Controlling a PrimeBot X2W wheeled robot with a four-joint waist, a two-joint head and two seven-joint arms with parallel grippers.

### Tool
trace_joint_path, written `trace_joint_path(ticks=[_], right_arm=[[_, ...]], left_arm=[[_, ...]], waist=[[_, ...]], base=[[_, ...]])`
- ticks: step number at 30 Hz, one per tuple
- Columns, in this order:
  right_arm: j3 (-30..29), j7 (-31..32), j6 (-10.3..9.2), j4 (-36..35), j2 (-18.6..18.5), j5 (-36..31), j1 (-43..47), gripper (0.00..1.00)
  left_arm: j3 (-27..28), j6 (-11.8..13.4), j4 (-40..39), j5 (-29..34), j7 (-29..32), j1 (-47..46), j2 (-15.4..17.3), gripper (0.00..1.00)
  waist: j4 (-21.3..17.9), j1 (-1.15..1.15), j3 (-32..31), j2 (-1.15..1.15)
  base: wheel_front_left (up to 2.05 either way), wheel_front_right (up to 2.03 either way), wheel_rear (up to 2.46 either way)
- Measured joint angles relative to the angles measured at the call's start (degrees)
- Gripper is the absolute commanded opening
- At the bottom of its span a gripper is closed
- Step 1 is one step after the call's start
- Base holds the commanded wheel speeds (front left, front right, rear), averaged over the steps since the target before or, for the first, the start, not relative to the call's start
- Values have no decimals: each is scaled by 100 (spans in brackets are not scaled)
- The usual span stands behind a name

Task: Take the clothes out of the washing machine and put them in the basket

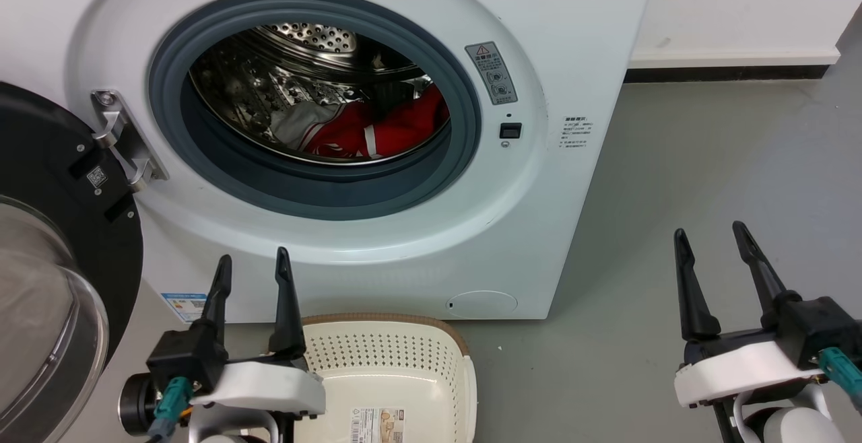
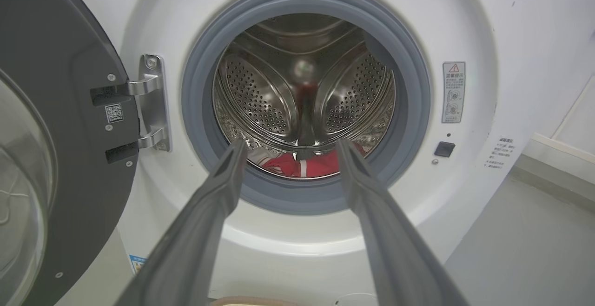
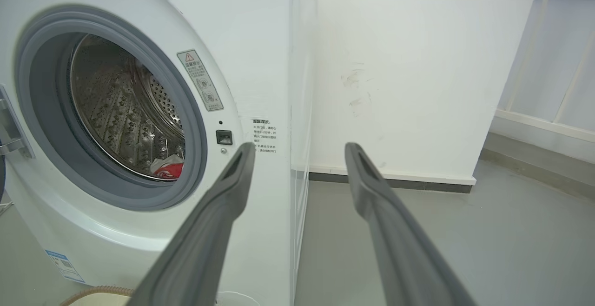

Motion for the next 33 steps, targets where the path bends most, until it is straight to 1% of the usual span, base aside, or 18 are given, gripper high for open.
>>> trace_joint_path(ticks=[11, 18, 23, 27, 33], right_arm=[[21, -132, 1, -4, 0, -560, 17, 100], [18, -208, 1, -69, -1, -878, 19, 100], [0, -259, 1, -85, -2, -1016, 59, 100], [-3, -310, 1, -84, -3, -1063, 77, 100], [-33, -367, 1, 9, -3, -673, 83, 100]], left_arm=[[-214, 165, 220, 521, -144, 70, 79, 100], [-221, 179, 254, 719, -222, 71, 53, 100], [-109, 21, 259, 735, -275, 103, -58, 100], [33, -116, 269, 883, -319, 115, -133, 100], [238, -303, 196, 1089, -385, 151, -244, 100]], waist=[[-26, 0, 20, 0], [-28, 0, 42, 0], [-28, 0, 49, 0], [-34, 0, 56, 0], [-37, 0, 53, 0]], base=[[0, 0, 0], [0, 0, 0], [0, 0, 0], [0, 0, 0], [0, 0, 0]])
